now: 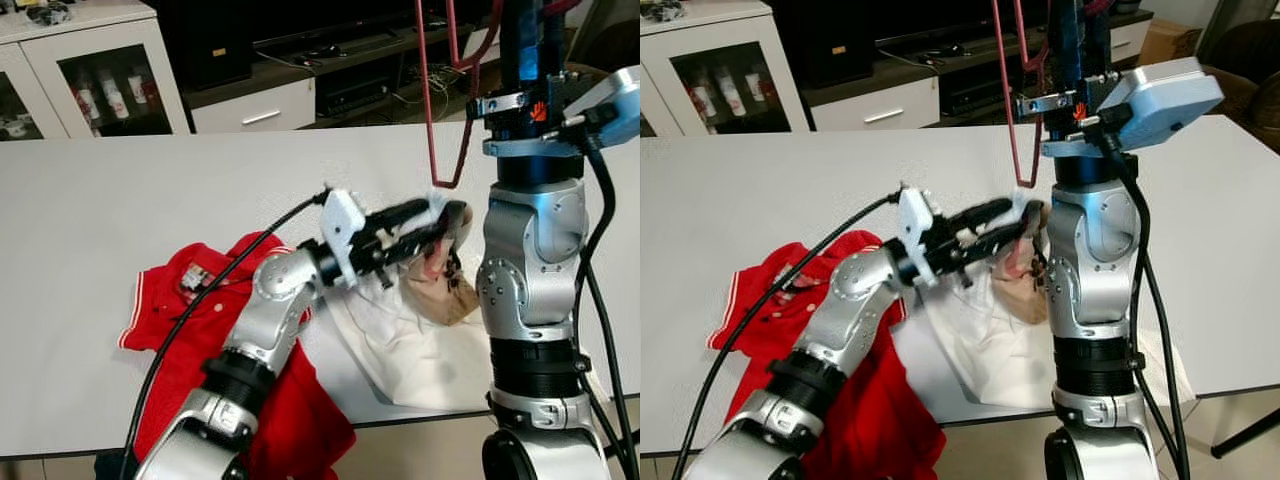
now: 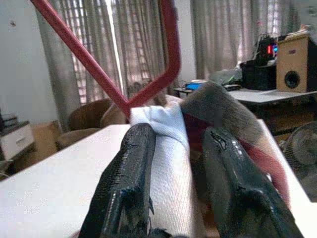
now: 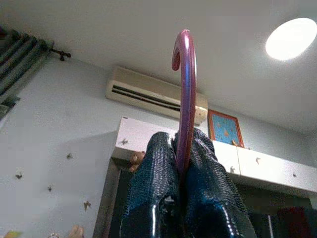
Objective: Hang hanger
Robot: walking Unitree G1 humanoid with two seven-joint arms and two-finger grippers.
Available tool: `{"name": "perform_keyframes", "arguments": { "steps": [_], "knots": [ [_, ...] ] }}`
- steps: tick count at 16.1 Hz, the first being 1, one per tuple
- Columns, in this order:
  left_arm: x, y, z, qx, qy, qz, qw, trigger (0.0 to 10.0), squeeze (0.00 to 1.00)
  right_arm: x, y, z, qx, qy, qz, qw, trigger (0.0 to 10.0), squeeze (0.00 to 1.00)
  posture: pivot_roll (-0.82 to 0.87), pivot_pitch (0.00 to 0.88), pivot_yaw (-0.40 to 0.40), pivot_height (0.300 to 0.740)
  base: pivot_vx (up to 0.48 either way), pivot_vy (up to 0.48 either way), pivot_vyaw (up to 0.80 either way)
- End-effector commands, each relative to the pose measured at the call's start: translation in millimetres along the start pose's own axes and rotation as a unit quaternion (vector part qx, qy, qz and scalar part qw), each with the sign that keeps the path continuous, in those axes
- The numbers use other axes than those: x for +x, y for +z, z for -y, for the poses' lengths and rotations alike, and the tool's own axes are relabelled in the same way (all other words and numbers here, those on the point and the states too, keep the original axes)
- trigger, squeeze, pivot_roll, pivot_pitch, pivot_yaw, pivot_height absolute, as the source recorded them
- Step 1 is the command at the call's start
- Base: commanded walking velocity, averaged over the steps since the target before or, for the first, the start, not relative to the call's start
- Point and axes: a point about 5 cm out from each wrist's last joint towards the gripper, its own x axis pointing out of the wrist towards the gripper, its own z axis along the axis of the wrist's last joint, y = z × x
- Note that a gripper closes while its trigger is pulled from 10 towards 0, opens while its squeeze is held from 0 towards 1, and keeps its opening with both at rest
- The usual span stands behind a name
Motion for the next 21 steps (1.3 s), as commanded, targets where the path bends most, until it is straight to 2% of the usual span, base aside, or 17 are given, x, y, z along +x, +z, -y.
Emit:
{"name": "perform_keyframes", "arguments": {
  "steps": [1,7,8,9,12,16,18,21],
  "knots": [
    [3.2,0.6,-1.9,0.009,0.011,-0.011,1.000,10.0,0.00,3.4,5.3,-2.6,0.003,0.008,0.012,1.000,0.0,0.00,0.01,0.018,0.037,0.740,0.000,0.000,0.00],
    [10.3,-2.2,7.4,0.042,0.016,-0.036,0.998,10.0,0.00,4.9,5.7,-1.0,-0.004,0.000,0.012,1.000,0.0,0.00,0.01,0.017,0.037,0.740,0.000,0.000,0.00],
    [11.1,-2.7,9.5,0.052,0.011,-0.039,0.998,9.3,0.00,5.3,5.5,0.3,-0.008,-0.005,0.011,1.000,0.0,0.00,0.02,0.017,0.038,0.740,0.000,0.000,0.00],
    [11.0,-2.7,11.7,0.060,0.006,-0.039,0.997,0.0,0.00,5.4,5.0,1.8,-0.014,-0.011,0.010,1.000,0.0,0.00,0.02,0.017,0.039,0.740,0.000,0.000,0.00],
    [11.3,0.0,15.0,0.077,-0.005,-0.030,0.997,0.0,0.00,5.0,4.4,4.4,-0.020,-0.022,0.009,1.000,0.0,0.00,0.02,0.015,0.040,0.740,0.000,0.000,0.00],
    [14.3,11.6,5.1,0.112,0.053,0.003,0.992,0.0,0.00,4.8,3.7,13.4,-0.025,-0.056,0.005,0.998,0.0,0.00,0.02,0.012,0.039,0.740,0.000,0.000,0.00],
    [14.6,19.8,-1.3,0.118,0.084,0.029,0.989,0.0,0.00,3.5,0.8,23.2,-0.020,-0.090,-0.003,0.996,0.0,0.00,0.02,0.010,0.037,0.740,0.000,0.000,0.00],
    [14.4,26.8,-3.2,0.119,0.098,0.058,0.986,0.0,0.00,-0.4,-3.6,39.5,-0.039,-0.147,-0.016,0.988,0.0,0.00,0.02,0.009,0.034,0.740,0.000,0.000,0.00]
  ]
}}
